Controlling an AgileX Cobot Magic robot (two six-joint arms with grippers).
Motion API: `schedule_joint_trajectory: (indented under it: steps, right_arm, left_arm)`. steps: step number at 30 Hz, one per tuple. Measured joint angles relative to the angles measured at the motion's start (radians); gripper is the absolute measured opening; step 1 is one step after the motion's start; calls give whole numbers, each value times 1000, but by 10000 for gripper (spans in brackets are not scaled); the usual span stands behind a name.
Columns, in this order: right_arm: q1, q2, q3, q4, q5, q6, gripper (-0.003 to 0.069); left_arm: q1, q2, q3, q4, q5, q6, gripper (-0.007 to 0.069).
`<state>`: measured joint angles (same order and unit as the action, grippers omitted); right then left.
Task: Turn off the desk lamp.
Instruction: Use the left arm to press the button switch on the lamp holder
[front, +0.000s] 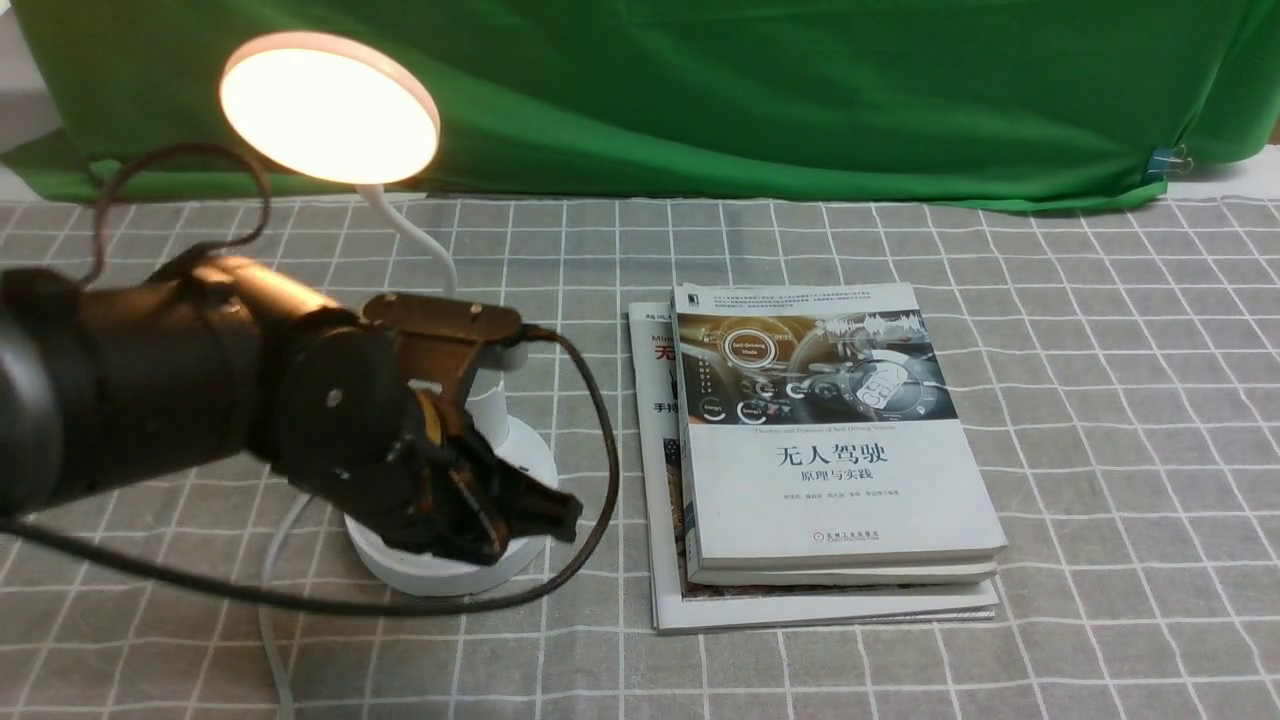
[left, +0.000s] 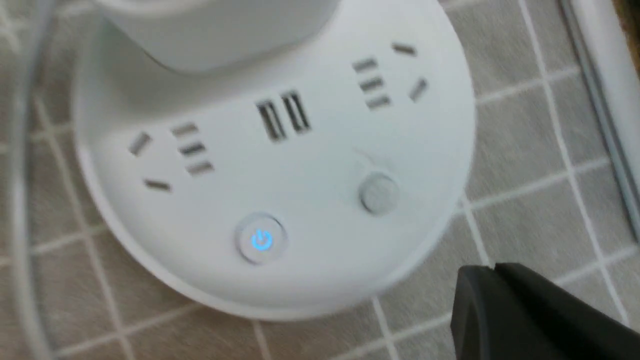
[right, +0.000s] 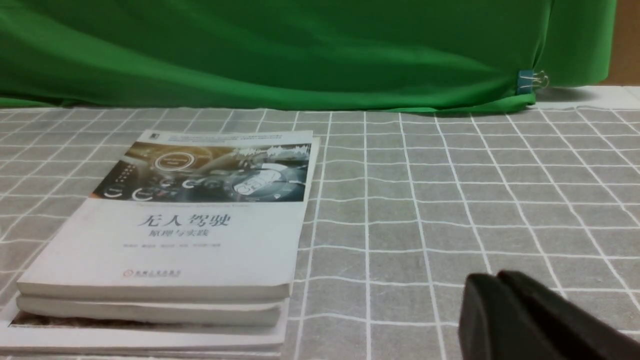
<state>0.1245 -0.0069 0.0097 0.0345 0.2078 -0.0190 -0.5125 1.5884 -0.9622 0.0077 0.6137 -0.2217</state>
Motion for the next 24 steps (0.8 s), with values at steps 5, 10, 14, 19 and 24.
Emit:
schedule_joint_trajectory:
  steps: [5, 10, 14, 19, 24]
  right_arm:
    - [0, 0, 0, 0, 0, 0, 42]
    - [0, 0, 0, 0, 0, 0, 42]
    - [0, 0, 0, 0, 0, 0, 42]
    - [0, 0, 0, 0, 0, 0, 41]
    - [0, 0, 0, 0, 0, 0, 41]
  left_arm:
    - [0, 57, -41, 65, 12, -48, 1]
    - [3, 103, -63, 101, 18, -84, 1]
    - [22, 128, -77, 112, 18, -91, 1]
    - [38, 138, -85, 119, 14, -92, 1]
    - [38, 138, -98, 117, 4, -92, 1]
